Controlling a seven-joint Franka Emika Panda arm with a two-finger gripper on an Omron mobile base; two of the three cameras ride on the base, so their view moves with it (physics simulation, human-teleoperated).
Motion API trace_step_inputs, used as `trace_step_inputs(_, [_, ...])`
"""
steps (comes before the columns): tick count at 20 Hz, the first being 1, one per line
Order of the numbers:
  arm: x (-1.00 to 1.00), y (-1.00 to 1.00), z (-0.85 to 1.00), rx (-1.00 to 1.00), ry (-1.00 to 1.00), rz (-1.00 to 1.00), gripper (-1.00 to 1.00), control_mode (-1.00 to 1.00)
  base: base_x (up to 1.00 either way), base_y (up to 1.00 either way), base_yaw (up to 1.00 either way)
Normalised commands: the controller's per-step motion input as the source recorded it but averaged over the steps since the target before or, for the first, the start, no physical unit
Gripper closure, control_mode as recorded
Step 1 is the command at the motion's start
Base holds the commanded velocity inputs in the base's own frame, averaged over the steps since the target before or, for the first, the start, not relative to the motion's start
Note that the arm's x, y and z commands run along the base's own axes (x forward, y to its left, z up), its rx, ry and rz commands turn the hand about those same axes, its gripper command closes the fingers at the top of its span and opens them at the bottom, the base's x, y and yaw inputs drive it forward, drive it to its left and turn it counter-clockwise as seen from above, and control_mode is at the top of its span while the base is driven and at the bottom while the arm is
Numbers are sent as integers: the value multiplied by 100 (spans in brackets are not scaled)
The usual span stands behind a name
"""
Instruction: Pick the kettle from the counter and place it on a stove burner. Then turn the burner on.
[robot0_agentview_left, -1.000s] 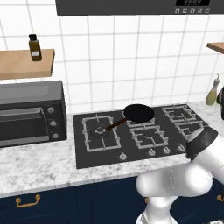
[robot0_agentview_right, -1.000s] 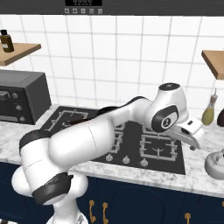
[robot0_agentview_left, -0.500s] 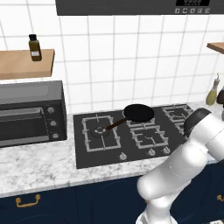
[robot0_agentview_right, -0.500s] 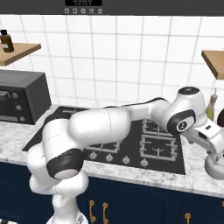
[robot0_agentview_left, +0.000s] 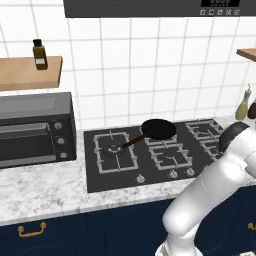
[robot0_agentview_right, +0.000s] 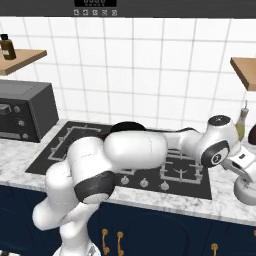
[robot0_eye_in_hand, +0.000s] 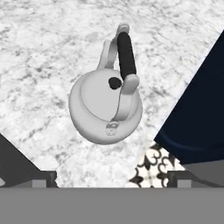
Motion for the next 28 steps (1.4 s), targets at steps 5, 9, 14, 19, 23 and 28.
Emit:
trace_step_inputs(5, [8,-30,14,2,0,0,-100,-100,0,0,0])
trace_step_inputs(9, [2,-7,8,1,2,0,-100,-100,0,0,0])
trace_step_inputs(14, [13,-23,-17,0,5,0,-100,-100,0,0,0])
trace_step_inputs(19, [21,-25,-6,0,1,0,-100,-100,0,0,0])
trace_step_inputs(23, [30,-35,-2,1,0,0,-100,-100,0,0,0])
trace_step_inputs(28, [15,-38,-17,5,0,0,-100,-100,0,0,0])
